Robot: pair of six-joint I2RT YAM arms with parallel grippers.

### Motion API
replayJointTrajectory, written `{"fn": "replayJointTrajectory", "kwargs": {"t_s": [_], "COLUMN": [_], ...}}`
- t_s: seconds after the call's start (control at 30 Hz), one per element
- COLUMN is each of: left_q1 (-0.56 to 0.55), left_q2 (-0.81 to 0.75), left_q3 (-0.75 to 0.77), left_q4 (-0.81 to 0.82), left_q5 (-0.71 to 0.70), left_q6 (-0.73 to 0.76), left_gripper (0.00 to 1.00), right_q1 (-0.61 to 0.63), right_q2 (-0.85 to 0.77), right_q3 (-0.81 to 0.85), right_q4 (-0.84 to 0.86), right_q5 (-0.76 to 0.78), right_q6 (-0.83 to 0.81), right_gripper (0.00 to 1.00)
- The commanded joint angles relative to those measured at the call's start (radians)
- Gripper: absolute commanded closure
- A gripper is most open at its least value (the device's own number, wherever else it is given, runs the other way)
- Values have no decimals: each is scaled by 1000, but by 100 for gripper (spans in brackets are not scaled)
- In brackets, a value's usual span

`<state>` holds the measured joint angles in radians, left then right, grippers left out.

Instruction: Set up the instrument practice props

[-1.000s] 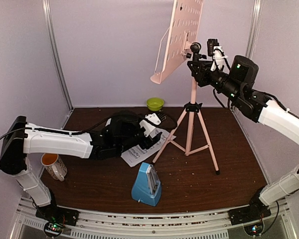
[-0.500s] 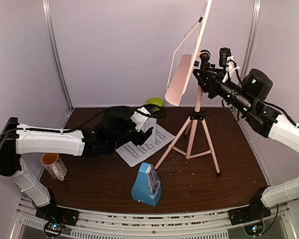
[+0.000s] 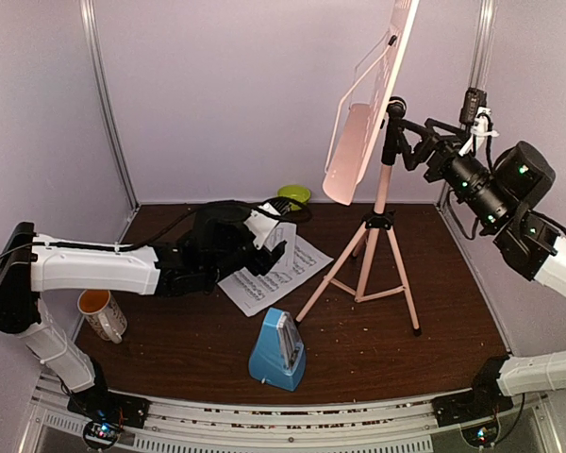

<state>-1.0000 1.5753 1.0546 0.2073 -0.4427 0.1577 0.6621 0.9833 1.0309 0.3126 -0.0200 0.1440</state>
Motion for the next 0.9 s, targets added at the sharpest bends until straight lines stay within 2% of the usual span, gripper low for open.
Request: {"fn": "replayJointTrajectory", "kwargs": {"t_s": [0.0,0.27,0.53,0.8,0.87], "left_q1": [12,28,43,54,55], "left_q2": [-19,-14,-8,-2,-3], "left_q3": [-1,6,13,24,25], "left_q4": [17,12,2,-12,-17], "left_q5": [-6,7,21,24,24], "left_q6": [-15,-17,-19,-14,-13], "left_gripper": [27,27,27,27,27], "right_q1": [48,144,251,358,365], "right_q2": [-16,-35,68,218,245], "right_q3": [-19,-101,-72,11,23], "right_q4": [-101,-118,-119,-84,-64], "right_q5": [219,415,685,957,1005], "right_q6": [34,66,83,84,60], "right_gripper": [1,9,22,47,56]}}
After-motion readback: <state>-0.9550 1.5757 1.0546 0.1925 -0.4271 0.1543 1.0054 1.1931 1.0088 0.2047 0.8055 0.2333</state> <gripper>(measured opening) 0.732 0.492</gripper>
